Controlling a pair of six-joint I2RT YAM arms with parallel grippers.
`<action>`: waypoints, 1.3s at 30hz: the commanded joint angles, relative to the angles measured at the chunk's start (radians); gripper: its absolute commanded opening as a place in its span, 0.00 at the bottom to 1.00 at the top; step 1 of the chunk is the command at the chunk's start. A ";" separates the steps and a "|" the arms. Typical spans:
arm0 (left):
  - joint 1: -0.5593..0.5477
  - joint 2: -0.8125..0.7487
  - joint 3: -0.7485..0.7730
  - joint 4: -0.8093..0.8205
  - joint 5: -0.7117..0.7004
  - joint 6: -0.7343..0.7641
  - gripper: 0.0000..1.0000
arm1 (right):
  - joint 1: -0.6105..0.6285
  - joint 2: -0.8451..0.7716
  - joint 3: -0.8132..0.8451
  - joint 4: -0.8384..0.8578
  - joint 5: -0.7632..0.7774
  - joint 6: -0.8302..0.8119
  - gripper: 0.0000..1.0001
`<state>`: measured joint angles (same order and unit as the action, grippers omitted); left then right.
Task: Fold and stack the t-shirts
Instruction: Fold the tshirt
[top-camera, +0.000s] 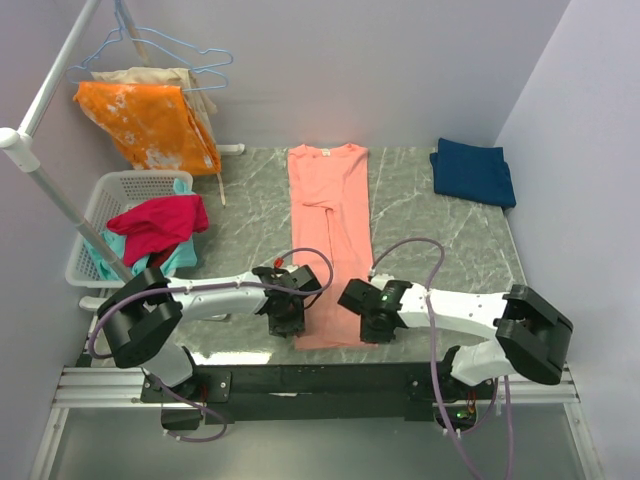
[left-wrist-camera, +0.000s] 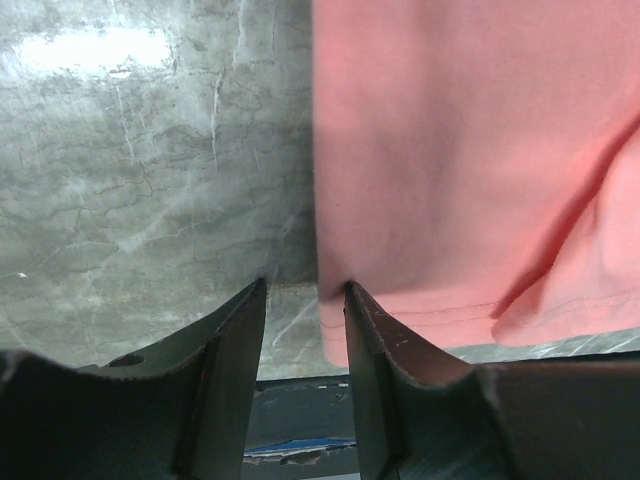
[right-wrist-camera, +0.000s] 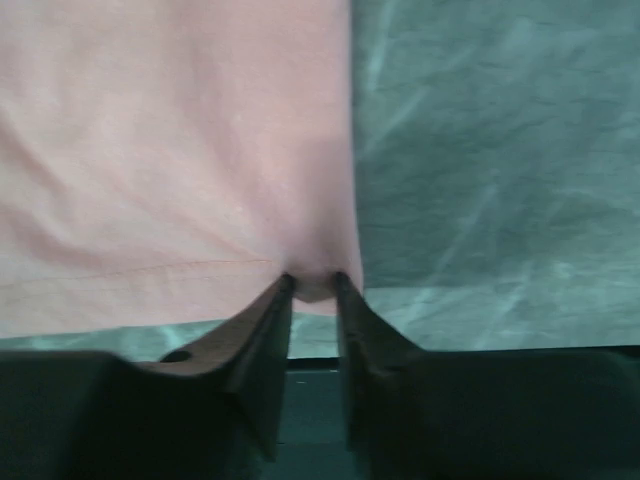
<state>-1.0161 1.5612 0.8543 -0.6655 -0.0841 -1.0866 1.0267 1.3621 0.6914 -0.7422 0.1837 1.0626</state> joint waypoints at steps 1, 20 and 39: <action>-0.015 0.053 -0.081 -0.005 -0.011 -0.036 0.44 | -0.008 -0.063 -0.032 -0.132 0.077 0.020 0.36; -0.016 0.049 -0.113 0.021 0.017 -0.052 0.42 | -0.008 -0.210 -0.006 -0.128 0.108 -0.004 0.48; -0.018 0.049 -0.103 0.010 0.012 -0.056 0.42 | -0.007 -0.063 -0.006 -0.008 0.043 -0.061 0.53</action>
<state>-1.0161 1.5372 0.8257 -0.6441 -0.0868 -1.1210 1.0229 1.3113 0.6979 -0.8097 0.2348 0.9985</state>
